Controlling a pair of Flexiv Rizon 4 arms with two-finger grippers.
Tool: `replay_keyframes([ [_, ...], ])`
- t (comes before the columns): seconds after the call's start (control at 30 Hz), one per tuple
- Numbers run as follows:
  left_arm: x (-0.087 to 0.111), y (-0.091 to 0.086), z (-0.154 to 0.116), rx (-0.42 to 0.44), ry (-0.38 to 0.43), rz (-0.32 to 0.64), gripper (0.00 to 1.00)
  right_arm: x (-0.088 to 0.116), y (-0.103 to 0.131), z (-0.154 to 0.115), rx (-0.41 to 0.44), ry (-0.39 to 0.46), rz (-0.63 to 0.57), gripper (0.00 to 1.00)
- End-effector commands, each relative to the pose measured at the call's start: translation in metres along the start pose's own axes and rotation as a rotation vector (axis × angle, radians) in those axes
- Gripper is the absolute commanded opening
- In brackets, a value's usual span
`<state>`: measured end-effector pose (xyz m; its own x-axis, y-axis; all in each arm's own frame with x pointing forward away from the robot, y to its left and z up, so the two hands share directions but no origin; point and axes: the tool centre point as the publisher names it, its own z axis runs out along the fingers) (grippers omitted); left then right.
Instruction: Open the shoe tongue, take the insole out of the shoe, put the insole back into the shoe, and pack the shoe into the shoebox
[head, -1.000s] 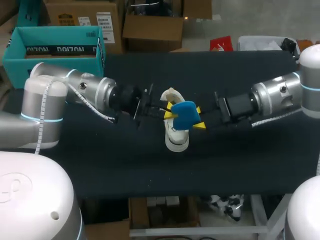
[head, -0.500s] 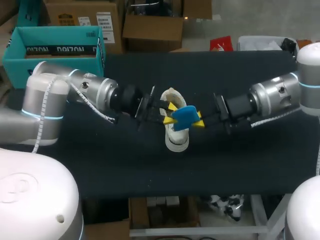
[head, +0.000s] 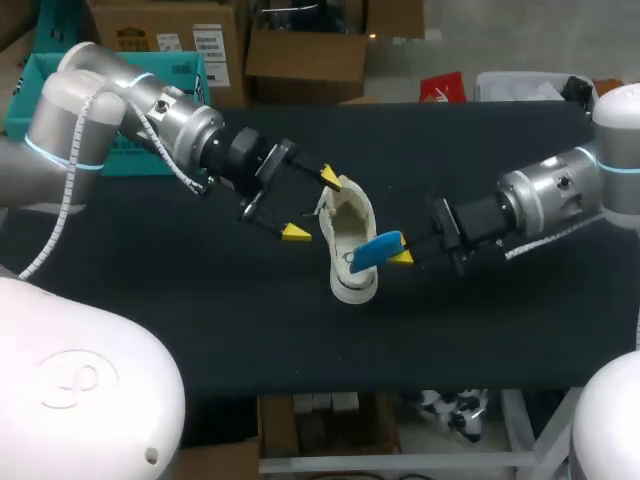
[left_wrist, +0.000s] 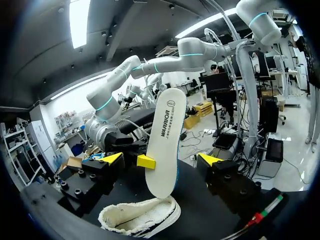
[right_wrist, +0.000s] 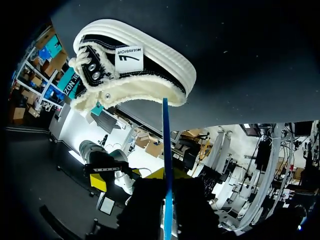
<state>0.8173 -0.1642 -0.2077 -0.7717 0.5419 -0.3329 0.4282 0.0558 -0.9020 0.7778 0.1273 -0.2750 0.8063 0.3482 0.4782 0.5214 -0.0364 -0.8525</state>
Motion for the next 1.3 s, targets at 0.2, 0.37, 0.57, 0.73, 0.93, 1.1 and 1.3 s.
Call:
replay_keyframes([
  [0.2,-0.005,0.024,-0.019,-0.037,0.506,-0.004,1.0,-0.004,0.002,0.006,0.031,-0.053,-0.046,0.0],
  [0.37,-0.007,0.031,-0.023,-0.096,0.565,-0.001,1.0,-0.006,0.004,0.01,0.043,-0.062,-0.029,0.0],
  [0.57,-0.013,0.04,-0.031,-0.13,0.643,-0.012,1.0,-0.01,0.0,0.016,0.059,-0.069,-0.016,0.0],
  [0.73,-0.015,0.042,-0.034,-0.153,0.681,-0.007,1.0,-0.013,-0.003,0.016,0.067,-0.059,-0.021,0.0],
  [0.93,-0.017,0.045,-0.038,-0.175,0.726,-0.001,1.0,-0.015,-0.005,0.016,0.068,-0.061,-0.024,0.0],
  [1.1,-0.018,0.048,-0.041,-0.177,0.727,-0.004,1.0,-0.018,-0.006,0.014,0.071,-0.061,-0.023,0.0],
  [1.3,-0.019,0.049,-0.041,-0.18,0.73,-0.001,1.0,-0.018,-0.006,0.012,0.077,-0.061,-0.022,0.0],
])
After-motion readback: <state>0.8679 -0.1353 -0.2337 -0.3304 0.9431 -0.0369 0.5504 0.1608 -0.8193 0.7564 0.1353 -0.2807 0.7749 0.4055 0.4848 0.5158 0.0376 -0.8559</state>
